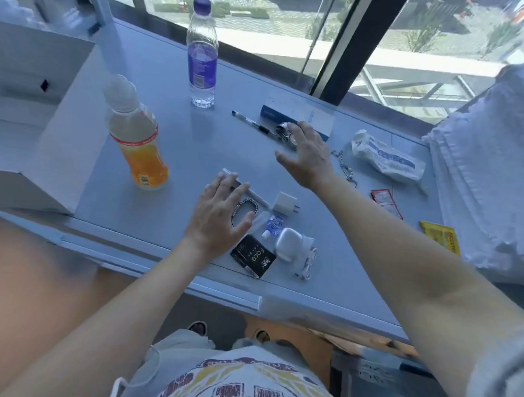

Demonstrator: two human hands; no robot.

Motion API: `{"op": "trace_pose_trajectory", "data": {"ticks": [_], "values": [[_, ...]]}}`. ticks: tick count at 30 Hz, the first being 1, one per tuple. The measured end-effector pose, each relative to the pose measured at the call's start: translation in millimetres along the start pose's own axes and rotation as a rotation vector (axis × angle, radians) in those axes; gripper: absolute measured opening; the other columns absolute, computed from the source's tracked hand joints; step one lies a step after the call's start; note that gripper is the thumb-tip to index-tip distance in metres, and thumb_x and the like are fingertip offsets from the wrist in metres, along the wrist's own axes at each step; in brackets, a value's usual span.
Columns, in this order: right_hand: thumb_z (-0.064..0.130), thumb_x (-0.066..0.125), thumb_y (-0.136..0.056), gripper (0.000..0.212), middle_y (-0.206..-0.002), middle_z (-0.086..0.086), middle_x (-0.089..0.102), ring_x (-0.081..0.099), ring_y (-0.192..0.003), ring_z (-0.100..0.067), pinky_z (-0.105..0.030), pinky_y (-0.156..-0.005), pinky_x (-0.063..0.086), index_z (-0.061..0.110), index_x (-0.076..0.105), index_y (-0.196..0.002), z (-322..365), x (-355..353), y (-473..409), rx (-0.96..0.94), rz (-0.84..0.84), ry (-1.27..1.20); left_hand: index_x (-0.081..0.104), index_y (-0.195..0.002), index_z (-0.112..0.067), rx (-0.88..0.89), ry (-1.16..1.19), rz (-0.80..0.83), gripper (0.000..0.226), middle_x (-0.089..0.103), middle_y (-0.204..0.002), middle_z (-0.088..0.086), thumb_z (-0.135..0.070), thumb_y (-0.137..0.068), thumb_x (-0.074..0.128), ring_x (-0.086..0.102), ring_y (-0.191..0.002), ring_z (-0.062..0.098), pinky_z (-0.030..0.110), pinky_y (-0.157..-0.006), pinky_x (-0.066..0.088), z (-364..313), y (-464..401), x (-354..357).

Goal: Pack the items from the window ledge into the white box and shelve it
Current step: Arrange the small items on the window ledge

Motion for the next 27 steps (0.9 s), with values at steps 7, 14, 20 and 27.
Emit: {"op": "trace_pose_trajectory", "data": {"ticks": [7,14,20,27], "values": [[0.068,0.056,-0.087,0.090,-0.172,0.000,0.015,0.019,-0.156,-0.028,-0.054,-0.122,0.023,0.033,0.023,-0.162,-2,-10,-74,0.144,0.178,0.070,0.046,-0.152,-0.021,-0.015,0.024,-0.014,0.065,0.039,-0.160,0.006,-0.054,-0.095,0.049,0.025,-0.154,0.026,0.049,-0.124,0.024,0,0,-1],[0.071,0.058,-0.088,0.093,-0.174,0.004,0.006,0.005,-0.160,-0.025,-0.056,-0.126,0.015,0.035,0.018,-0.164,-16,-4,-93,0.205,0.307,0.098,0.040,-0.154,-0.024,-0.024,-0.012,0.009,0.069,0.036,-0.162,0.004,-0.058,-0.094,0.047,0.026,-0.153,0.026,0.050,-0.124,0.024,-1,0,0],[0.064,0.062,-0.088,0.094,-0.174,0.004,0.006,0.003,-0.161,-0.025,-0.059,-0.126,0.013,0.036,0.015,-0.165,-13,8,-70,0.152,0.291,0.116,0.025,-0.161,-0.025,-0.035,0.020,0.022,0.077,0.026,-0.167,0.001,-0.059,-0.095,0.047,0.020,-0.156,0.024,0.050,-0.124,0.024,-2,0,-3],[0.067,0.058,-0.088,0.091,-0.174,0.008,0.004,0.002,-0.161,-0.024,-0.060,-0.125,0.009,0.040,0.014,-0.164,-8,20,-32,0.077,0.305,0.103,0.027,-0.160,-0.024,-0.023,0.064,0.030,0.076,0.028,-0.166,0.001,-0.057,-0.094,0.048,0.022,-0.155,0.023,0.051,-0.124,0.023,-3,0,-5]]}}
Point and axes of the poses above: each hand's wrist, its own y-axis away from the middle knuckle, its own x-axis out of the palm, z = x × y, the point moved 3 cm from there along -y, towards the middle knuckle
